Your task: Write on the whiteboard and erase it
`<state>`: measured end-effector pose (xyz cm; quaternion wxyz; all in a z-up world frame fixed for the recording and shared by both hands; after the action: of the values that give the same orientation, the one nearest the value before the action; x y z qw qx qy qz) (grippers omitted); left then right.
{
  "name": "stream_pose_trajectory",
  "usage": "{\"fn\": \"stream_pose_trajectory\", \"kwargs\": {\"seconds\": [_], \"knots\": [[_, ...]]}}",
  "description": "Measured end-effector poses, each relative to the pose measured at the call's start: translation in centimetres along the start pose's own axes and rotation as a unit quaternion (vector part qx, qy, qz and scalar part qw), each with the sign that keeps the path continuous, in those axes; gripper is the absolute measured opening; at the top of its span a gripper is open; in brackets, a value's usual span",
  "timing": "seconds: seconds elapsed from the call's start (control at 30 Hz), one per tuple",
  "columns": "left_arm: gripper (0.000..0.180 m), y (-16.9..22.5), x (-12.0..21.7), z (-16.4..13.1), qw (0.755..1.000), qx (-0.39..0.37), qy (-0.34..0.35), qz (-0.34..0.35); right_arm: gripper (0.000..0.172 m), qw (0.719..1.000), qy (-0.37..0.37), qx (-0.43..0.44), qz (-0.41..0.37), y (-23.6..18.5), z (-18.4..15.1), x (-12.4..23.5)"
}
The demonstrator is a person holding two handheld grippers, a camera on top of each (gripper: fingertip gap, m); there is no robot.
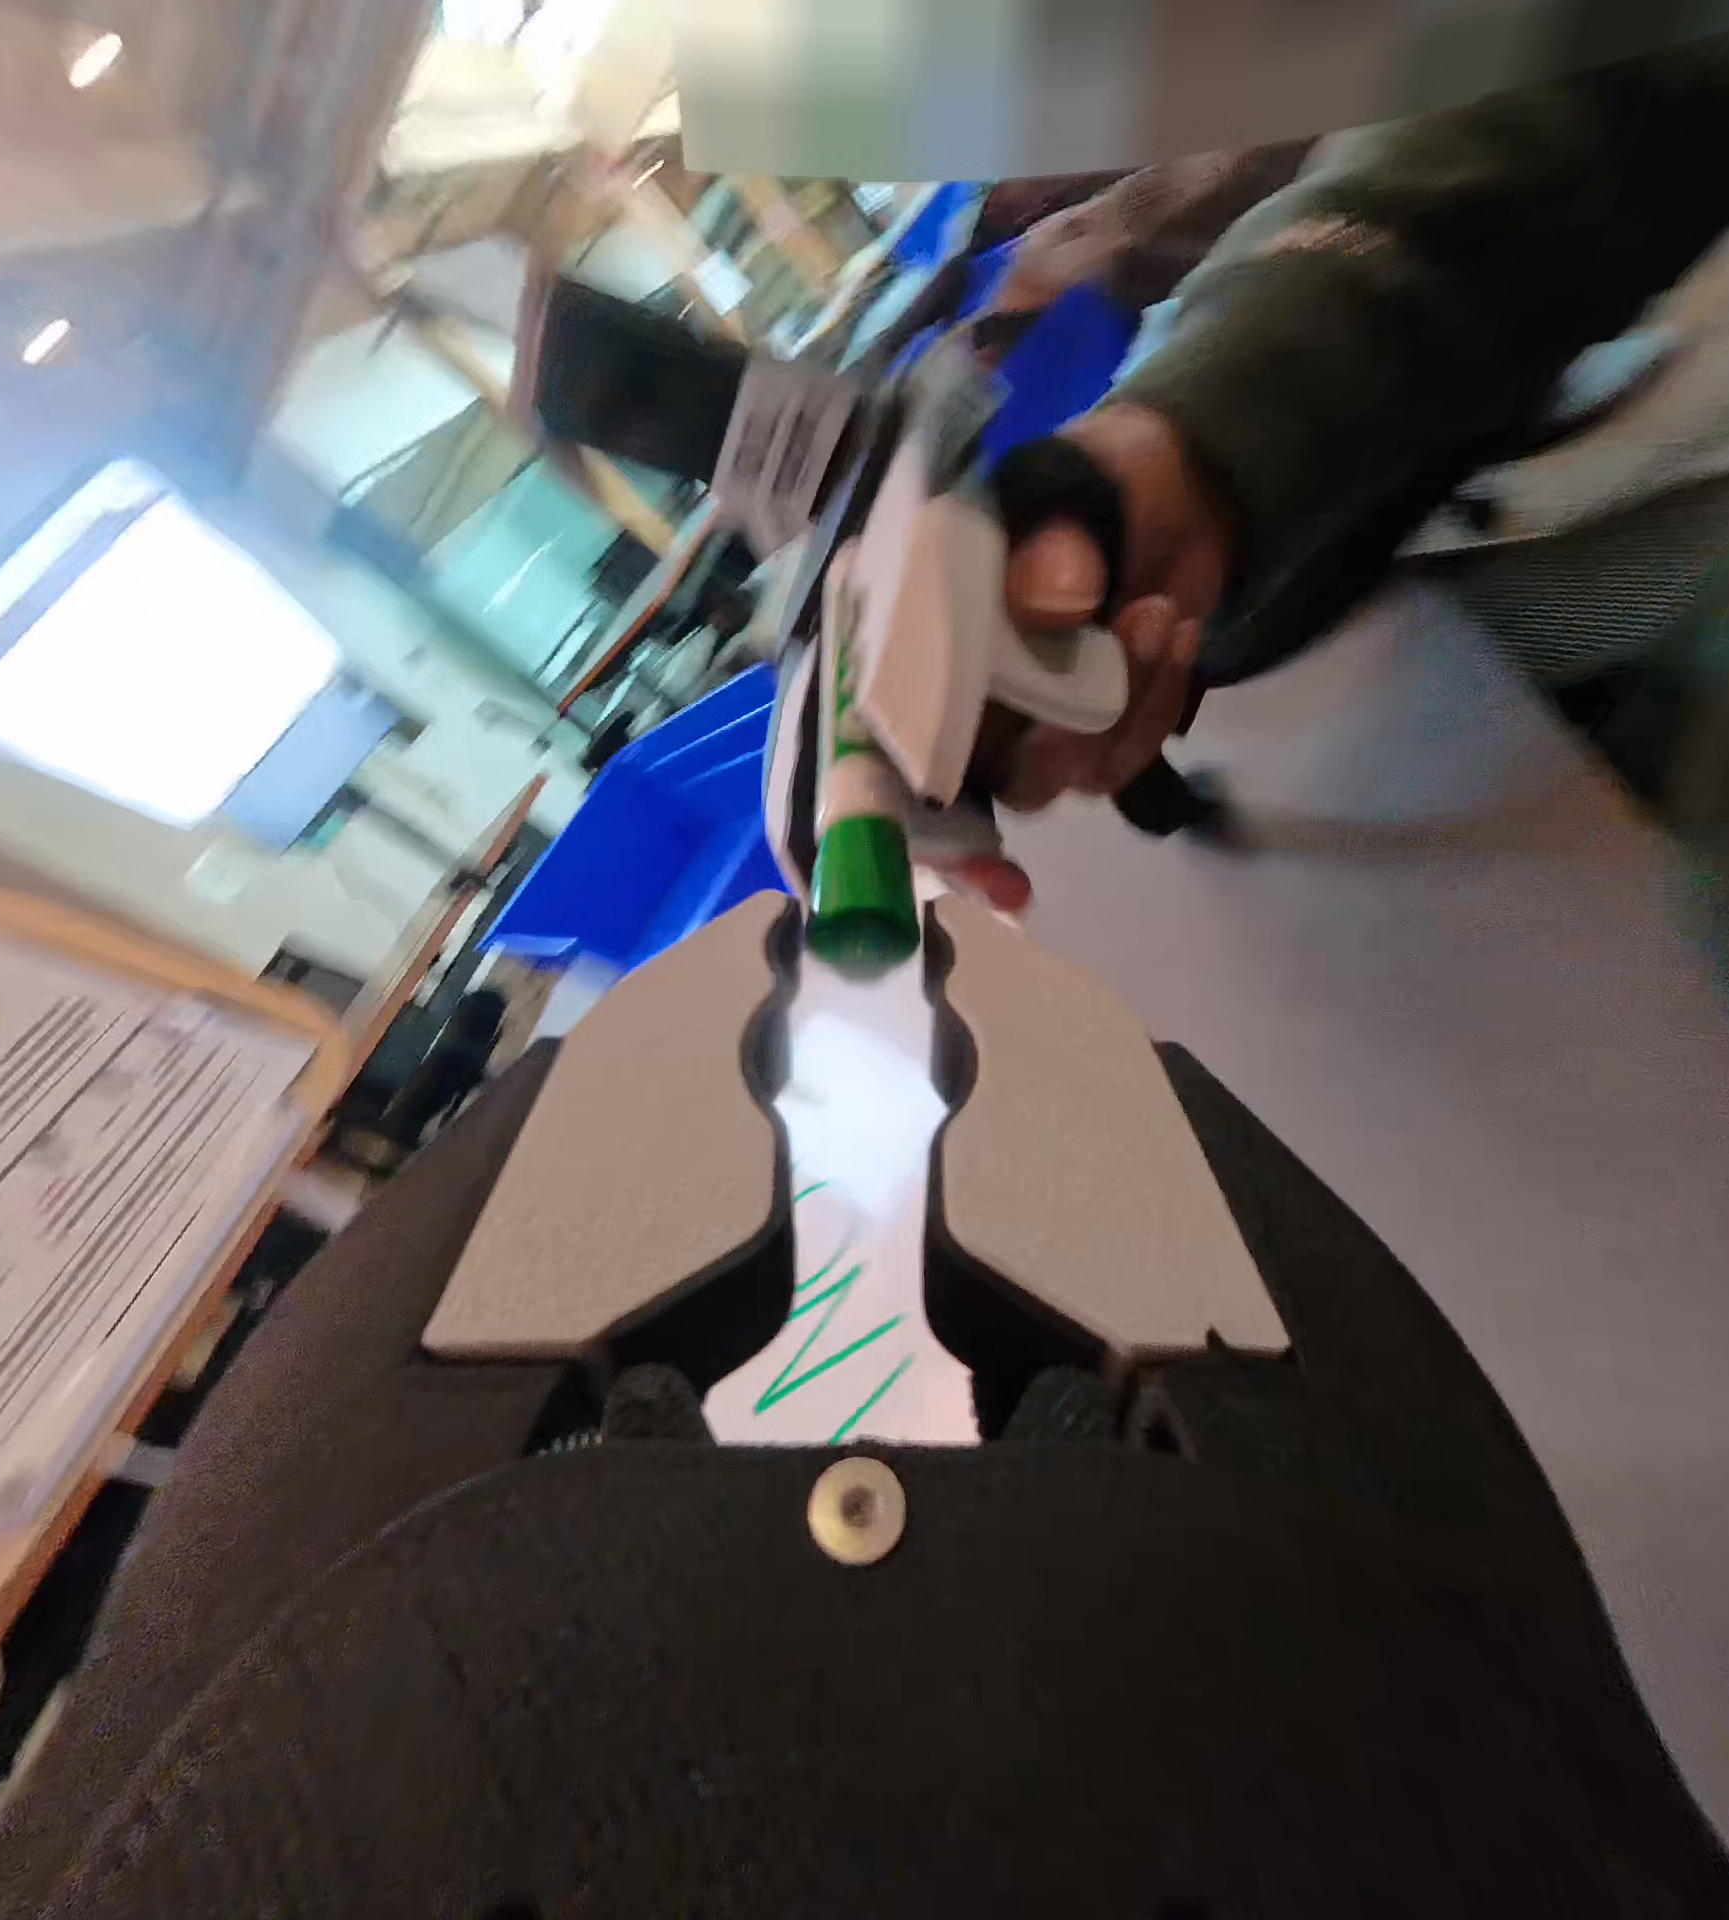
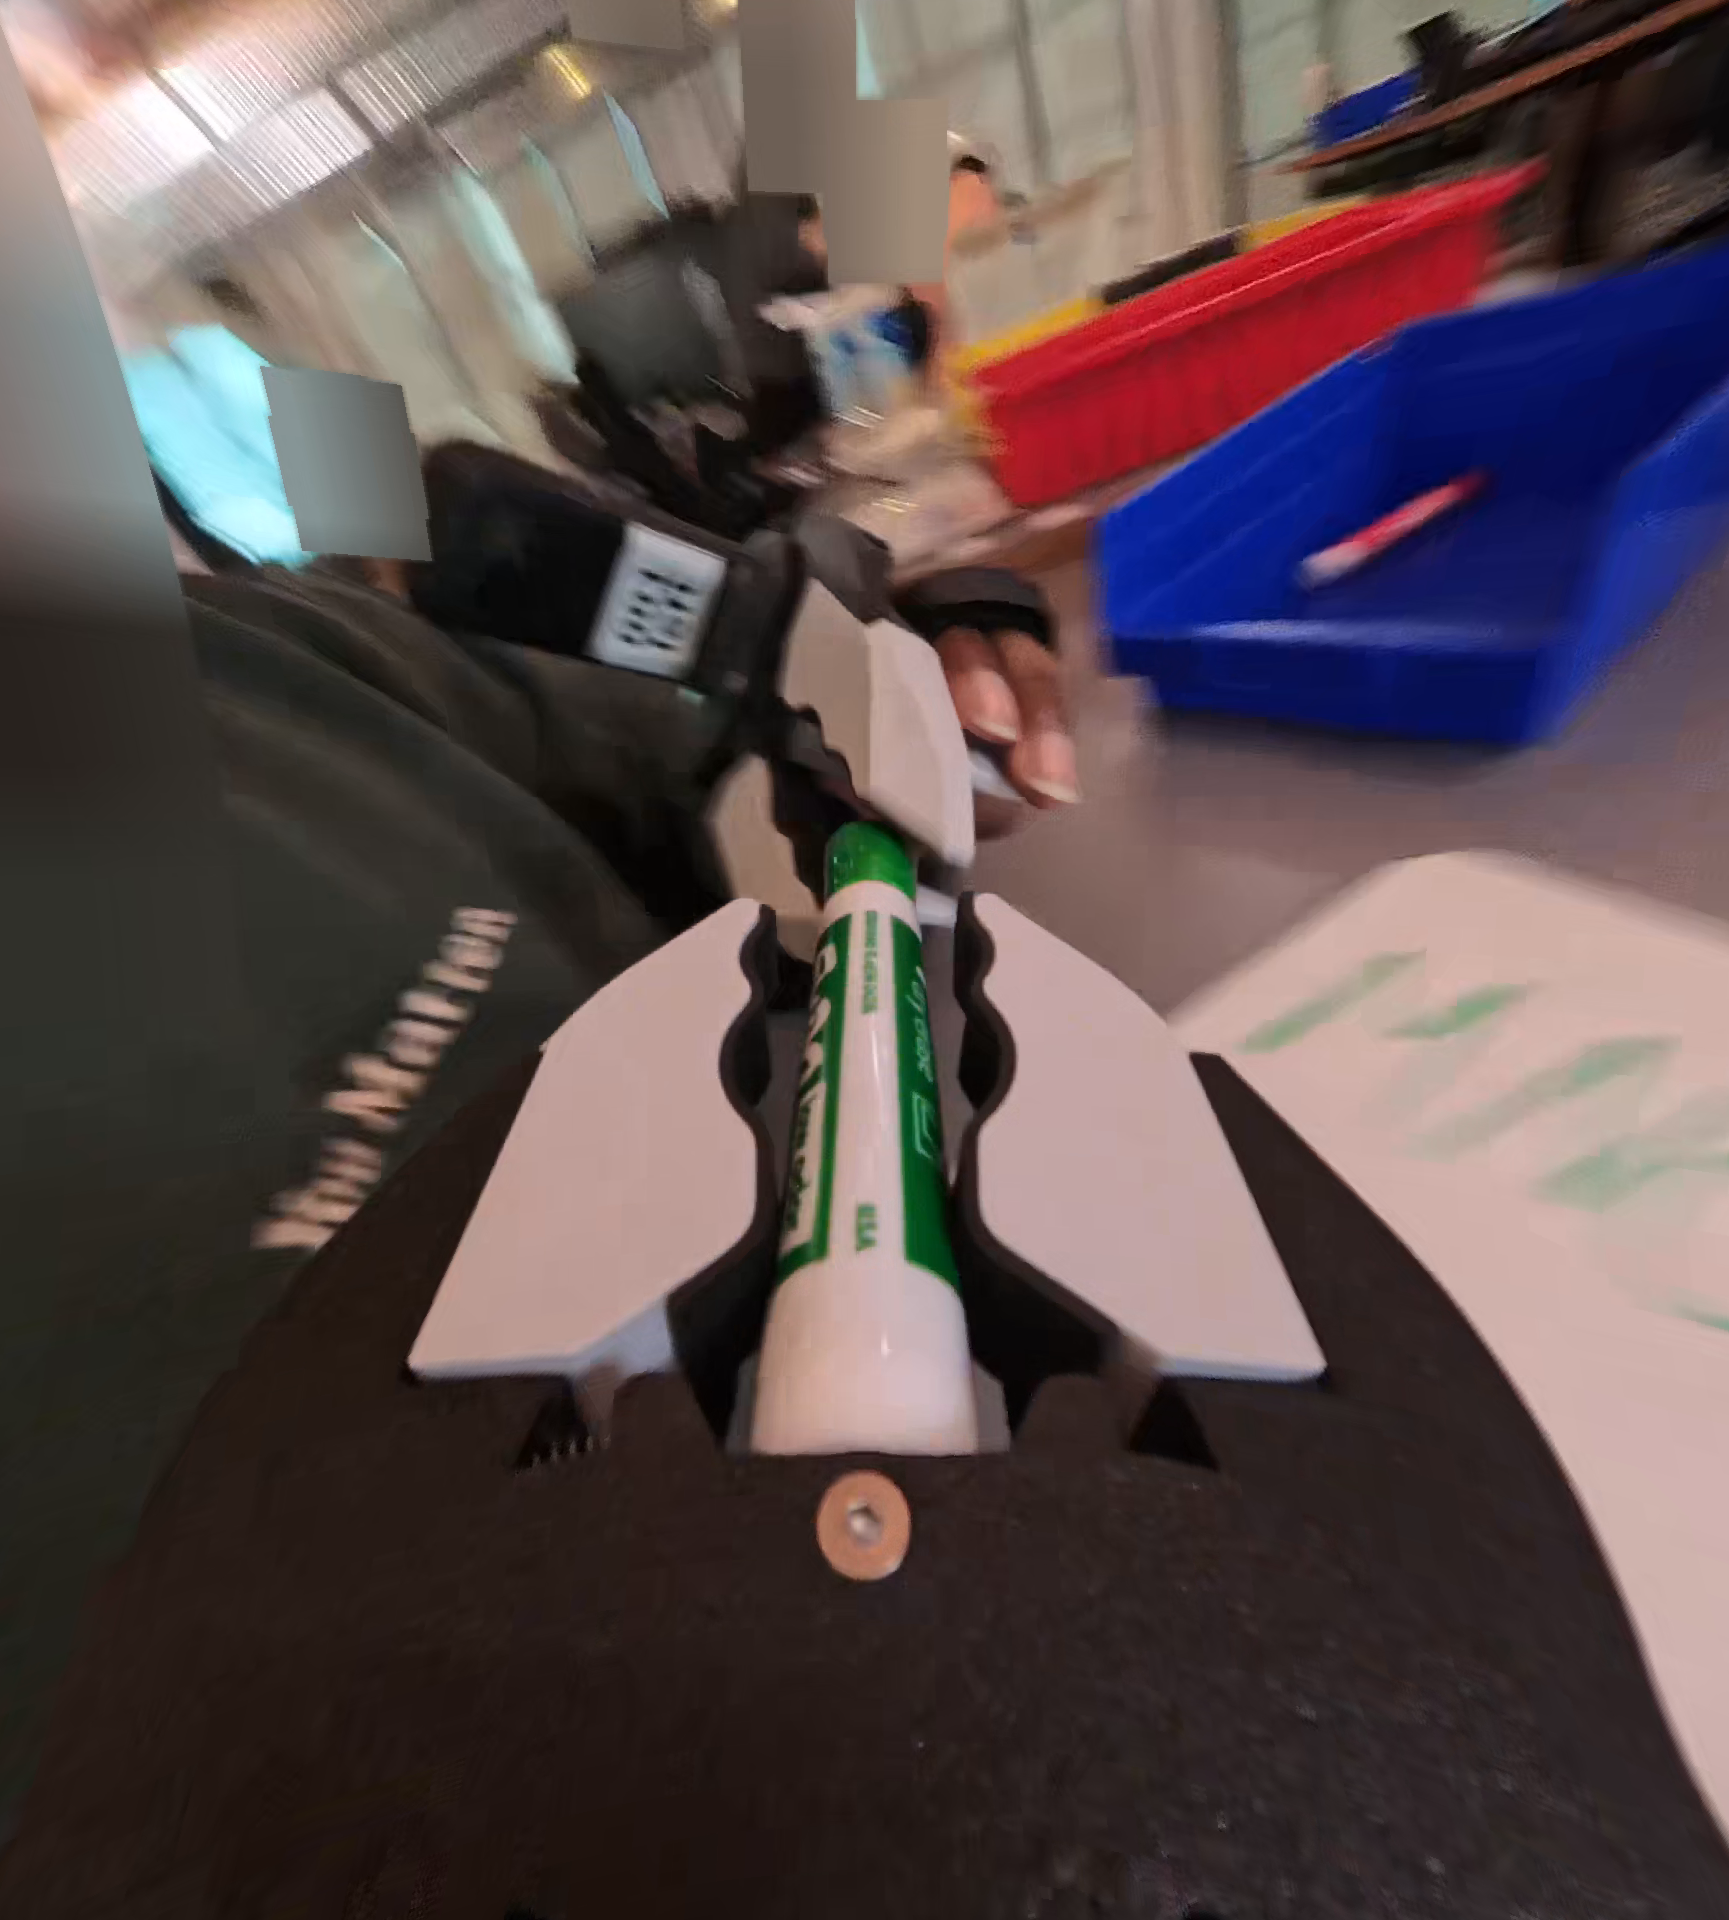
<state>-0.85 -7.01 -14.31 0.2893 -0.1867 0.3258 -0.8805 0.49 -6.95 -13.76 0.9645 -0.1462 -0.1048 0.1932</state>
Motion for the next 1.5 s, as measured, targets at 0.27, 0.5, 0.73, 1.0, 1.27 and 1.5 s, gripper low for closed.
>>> {"fn": "stream_pose_trajectory", "kwargs": {"seconds": [0.27, 0.5, 0.73, 1.0, 1.27, 1.5], "knots": [[0.028, -7.7, 3.4, -5.0, 0.951, 0.306, -0.006, 0.050, 0.059, 0.692, -0.358, 0.100, -0.618, 25.2, 3.5, 27.7], [0.027, -7.3, 3.8, -7.8, 0.943, 0.328, -0.033, 0.052, 0.096, 0.517, -0.435, 0.120, -0.727, 27.2, 2.4, 30.4], [0.022, -6.0, 3.5, -8.2, 0.949, 0.307, -0.054, 0.037, 0.086, 0.819, -0.301, 0.004, -0.488, 27.5, 3.5, 10.8], [0.020, -3.6, 2.7, -9.1, 0.949, 0.308, -0.060, -0.028, 0.108, 0.771, -0.305, -0.104, -0.549, 35.5, 0.3, 7.9], [0.020, -2.5, 2.3, -9.1, 0.955, 0.282, -0.072, -0.049, 0.095, 0.803, -0.294, -0.170, -0.489, 37.1, -2.5, 11.1], [0.021, 0.7, 1.9, -11.7, 0.944, 0.248, -0.183, -0.115, 0.052, 0.850, -0.302, -0.080, -0.424, 32.6, -1.3, 9.7]]}}
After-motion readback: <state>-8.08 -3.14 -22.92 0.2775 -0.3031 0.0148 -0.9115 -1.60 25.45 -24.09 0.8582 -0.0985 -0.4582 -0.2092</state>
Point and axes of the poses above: each gripper's, where its closed fingertips meet, x back along the fingers, z out of its top, y = z × x across the jaws, the point moved 1 cm from there along x, back along the fingers, and after that the axes turned 3 degrees about -y, right-handed, at the moved point
